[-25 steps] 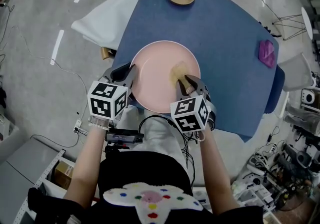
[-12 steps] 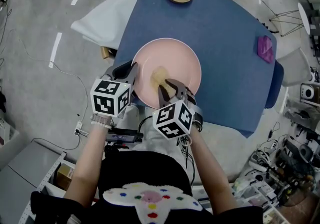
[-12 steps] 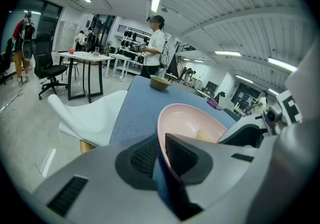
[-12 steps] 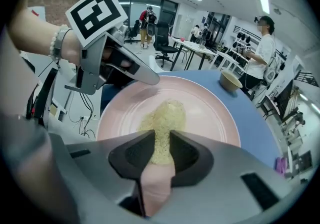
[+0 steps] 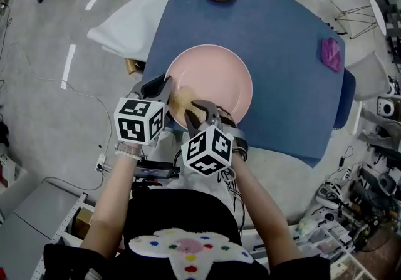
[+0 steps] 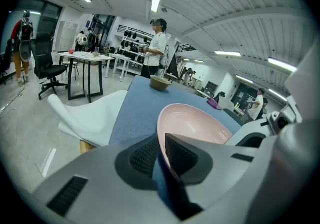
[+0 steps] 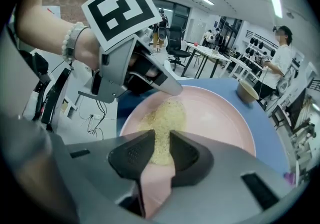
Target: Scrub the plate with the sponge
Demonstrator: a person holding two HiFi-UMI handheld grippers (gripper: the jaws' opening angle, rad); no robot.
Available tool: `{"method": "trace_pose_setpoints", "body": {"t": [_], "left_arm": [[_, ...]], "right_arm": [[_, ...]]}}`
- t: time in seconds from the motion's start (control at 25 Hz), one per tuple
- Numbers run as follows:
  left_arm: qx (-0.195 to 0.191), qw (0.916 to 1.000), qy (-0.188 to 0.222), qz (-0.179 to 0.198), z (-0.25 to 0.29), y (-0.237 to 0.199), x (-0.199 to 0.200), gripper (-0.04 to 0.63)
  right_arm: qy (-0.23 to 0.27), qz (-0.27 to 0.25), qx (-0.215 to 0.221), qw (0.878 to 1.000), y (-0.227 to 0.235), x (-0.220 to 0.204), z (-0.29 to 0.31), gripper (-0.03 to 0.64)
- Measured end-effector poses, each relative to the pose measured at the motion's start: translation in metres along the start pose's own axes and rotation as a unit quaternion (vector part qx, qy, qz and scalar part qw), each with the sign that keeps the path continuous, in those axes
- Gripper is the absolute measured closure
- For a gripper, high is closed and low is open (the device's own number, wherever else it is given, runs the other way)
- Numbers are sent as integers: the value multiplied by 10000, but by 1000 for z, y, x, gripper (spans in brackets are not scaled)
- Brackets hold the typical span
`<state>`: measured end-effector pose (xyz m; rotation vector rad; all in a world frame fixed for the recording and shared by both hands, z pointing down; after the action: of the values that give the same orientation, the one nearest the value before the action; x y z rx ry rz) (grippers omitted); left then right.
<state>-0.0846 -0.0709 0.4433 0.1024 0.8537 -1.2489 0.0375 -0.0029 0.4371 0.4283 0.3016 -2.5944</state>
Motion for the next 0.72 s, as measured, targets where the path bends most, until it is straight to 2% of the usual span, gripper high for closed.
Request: {"method": "trace_pose_setpoints", "body": {"t": [0.12, 0.36, 0.72], "left_arm": [[25, 10000, 5, 12, 0, 1, 0, 540], [-13, 10000, -21, -1, 0, 0, 1, 540], [-15, 10000, -35, -19, 0, 1, 0, 540]], "right_arm": [[-78, 16, 142, 9999, -1, -11, -4, 517], [-441, 26, 101, 9990, 8, -36, -13, 518], [-737, 511, -272, 9956, 51, -69, -20, 518]]}}
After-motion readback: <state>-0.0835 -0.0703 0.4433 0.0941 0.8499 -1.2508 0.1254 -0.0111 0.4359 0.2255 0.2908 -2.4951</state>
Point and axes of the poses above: the fingertips, and each gripper's own axes: z forward along the fingers, y to its right, x out of its top, the point moved 7 cm from there along -z, backward along the fingers, and after that the axes turned 9 degrees about -y, right-handed, at the moved point
